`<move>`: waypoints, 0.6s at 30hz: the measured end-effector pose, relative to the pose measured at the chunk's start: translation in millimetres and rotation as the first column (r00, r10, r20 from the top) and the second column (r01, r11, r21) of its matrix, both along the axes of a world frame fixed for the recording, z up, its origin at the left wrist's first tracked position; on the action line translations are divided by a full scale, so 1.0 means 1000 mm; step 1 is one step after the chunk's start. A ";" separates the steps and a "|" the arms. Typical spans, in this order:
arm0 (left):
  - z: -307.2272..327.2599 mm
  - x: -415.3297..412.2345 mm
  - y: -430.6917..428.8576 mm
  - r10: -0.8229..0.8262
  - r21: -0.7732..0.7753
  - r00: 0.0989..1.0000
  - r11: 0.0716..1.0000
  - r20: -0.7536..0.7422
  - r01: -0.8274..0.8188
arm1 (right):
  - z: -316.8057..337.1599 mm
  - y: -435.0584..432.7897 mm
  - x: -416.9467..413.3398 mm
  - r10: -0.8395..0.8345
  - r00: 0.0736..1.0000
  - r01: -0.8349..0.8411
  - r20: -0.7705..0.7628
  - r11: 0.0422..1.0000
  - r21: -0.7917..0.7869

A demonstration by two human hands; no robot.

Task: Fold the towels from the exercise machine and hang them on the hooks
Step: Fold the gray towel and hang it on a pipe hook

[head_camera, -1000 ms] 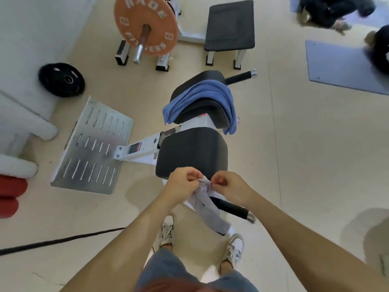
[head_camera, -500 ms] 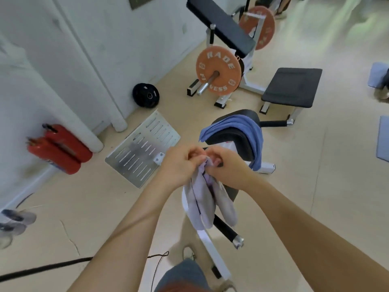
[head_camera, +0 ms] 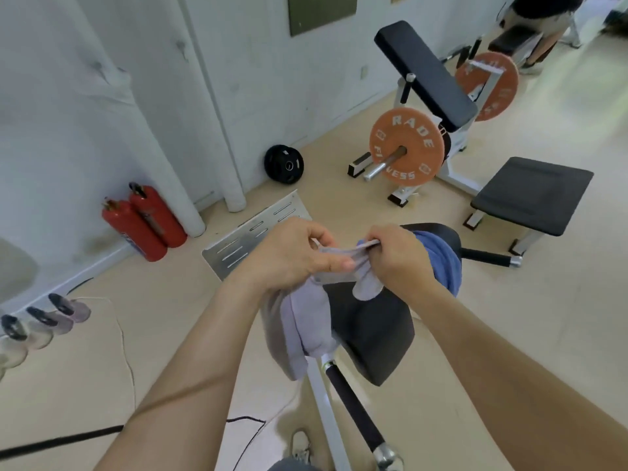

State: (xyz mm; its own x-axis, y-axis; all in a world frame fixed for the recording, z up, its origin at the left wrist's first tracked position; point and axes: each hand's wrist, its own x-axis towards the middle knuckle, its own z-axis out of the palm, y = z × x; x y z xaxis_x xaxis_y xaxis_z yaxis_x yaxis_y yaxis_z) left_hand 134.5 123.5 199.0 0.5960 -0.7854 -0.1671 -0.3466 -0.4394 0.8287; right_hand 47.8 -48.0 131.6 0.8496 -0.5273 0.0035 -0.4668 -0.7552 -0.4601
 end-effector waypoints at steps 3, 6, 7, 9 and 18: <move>-0.013 0.016 0.002 -0.052 0.296 0.935 0.953 0.351 -0.058 | 0.006 -0.024 0.012 0.056 0.996 -0.045 0.073 0.988 -0.144; -0.044 0.021 0.001 0.032 0.421 0.866 0.865 0.499 -0.274 | 0.018 -0.045 0.027 0.124 0.965 -0.079 0.233 0.978 -0.191; -0.054 0.020 0.003 0.098 0.433 0.851 0.827 0.516 -0.358 | 0.020 -0.053 0.032 0.148 0.950 -0.107 0.275 0.982 -0.157; -0.072 0.016 0.009 0.291 0.422 0.813 0.739 0.504 -0.526 | 0.024 -0.070 0.038 0.195 0.927 -0.177 0.320 0.981 -0.085; -0.095 0.028 -0.007 0.955 -0.011 0.294 0.293 -0.048 -0.956 | 0.045 -0.139 0.093 0.139 0.979 -0.151 0.150 0.986 0.071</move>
State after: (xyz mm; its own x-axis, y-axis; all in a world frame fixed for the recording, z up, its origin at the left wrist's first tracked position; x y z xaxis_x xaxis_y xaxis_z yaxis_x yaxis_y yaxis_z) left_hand 162.7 116.2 103.7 0.9251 0.3304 -0.1870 0.3214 -0.4192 0.8491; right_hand 141.2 -187.4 176.3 0.9108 -0.4021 0.0933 -0.2796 -0.7672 -0.5773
